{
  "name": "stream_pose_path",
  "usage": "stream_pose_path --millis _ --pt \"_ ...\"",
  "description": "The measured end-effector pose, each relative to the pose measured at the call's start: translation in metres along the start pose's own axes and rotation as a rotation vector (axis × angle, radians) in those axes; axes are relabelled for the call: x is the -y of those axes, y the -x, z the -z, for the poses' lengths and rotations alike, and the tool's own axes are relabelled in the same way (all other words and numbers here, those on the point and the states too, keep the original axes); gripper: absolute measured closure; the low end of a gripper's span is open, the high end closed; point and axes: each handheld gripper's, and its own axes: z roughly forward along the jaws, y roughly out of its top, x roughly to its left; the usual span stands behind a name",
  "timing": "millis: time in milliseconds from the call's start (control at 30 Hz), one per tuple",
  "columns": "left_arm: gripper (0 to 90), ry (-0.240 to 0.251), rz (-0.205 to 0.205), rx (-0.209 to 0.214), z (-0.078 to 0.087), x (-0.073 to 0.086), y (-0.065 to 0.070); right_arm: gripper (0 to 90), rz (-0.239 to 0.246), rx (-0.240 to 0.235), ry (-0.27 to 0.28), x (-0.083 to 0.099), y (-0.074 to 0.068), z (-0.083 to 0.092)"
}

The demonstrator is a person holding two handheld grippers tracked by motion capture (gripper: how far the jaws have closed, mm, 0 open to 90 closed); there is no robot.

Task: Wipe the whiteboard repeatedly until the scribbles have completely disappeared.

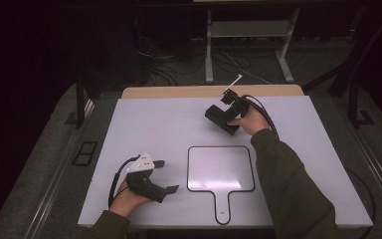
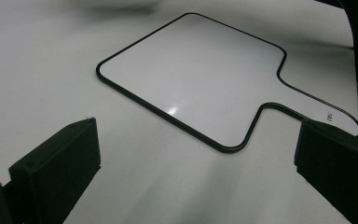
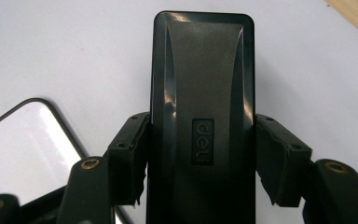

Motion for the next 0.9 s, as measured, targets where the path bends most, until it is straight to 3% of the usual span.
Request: stream_pose_path --millis 167,467,900 --pt "0.0 0.002 -0.002 -0.002 0.000 -0.001 0.001 38.8 0.020 0.024 -0.028 -0.006 0.000 -0.014" --pt "0.0 0.002 -0.006 0.000 0.001 -0.001 0.000 38.8 0.011 0.022 -0.061 -0.010 0.005 -0.034" --pt "0.0 0.006 0.004 0.001 0.001 -0.001 -0.001 38.7 0.030 0.011 -0.067 -0.009 0.005 -0.046"
